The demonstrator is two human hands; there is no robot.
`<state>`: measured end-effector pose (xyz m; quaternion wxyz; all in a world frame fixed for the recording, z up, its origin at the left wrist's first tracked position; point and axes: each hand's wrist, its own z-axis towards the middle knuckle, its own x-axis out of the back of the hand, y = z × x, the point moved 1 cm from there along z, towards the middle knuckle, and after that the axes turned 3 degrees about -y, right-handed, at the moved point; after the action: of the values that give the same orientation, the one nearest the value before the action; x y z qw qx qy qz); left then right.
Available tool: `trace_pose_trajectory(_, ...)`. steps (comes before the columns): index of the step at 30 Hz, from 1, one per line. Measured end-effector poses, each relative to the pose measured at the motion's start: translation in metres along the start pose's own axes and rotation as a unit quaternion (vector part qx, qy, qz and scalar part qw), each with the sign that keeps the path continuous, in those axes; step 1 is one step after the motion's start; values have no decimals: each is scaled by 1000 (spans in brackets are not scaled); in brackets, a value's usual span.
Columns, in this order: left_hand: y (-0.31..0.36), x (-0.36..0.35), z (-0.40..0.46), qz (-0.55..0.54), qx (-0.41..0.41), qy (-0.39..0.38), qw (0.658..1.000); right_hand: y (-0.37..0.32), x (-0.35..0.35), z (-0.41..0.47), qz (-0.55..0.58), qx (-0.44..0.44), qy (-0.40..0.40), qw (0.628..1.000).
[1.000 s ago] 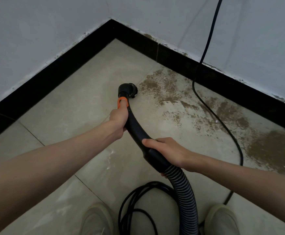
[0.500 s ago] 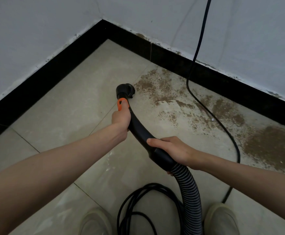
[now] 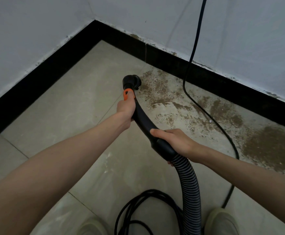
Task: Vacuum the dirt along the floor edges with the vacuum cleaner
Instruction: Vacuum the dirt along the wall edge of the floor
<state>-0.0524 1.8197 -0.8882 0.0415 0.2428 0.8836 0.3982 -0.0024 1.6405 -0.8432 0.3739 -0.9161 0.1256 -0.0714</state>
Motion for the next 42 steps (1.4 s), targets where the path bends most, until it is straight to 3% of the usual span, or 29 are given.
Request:
trace_pose_trajectory(11,38,-37,36,9,-31,-22,999,-16,30,35,31,-5,58,998)
trace_pose_trajectory(20,57,-52,56,-45,-15,-57,997,-45,46,47,-45,-2,101,994)
trace_pose_trajectory(32,40,-55,41,24,14,-116,993,-26,28,23,-60,-26,167,984)
trace_pose_trajectory(42,31,-47,45,91,-1,-135,987,-10,-7,30,7,-30,190,981)
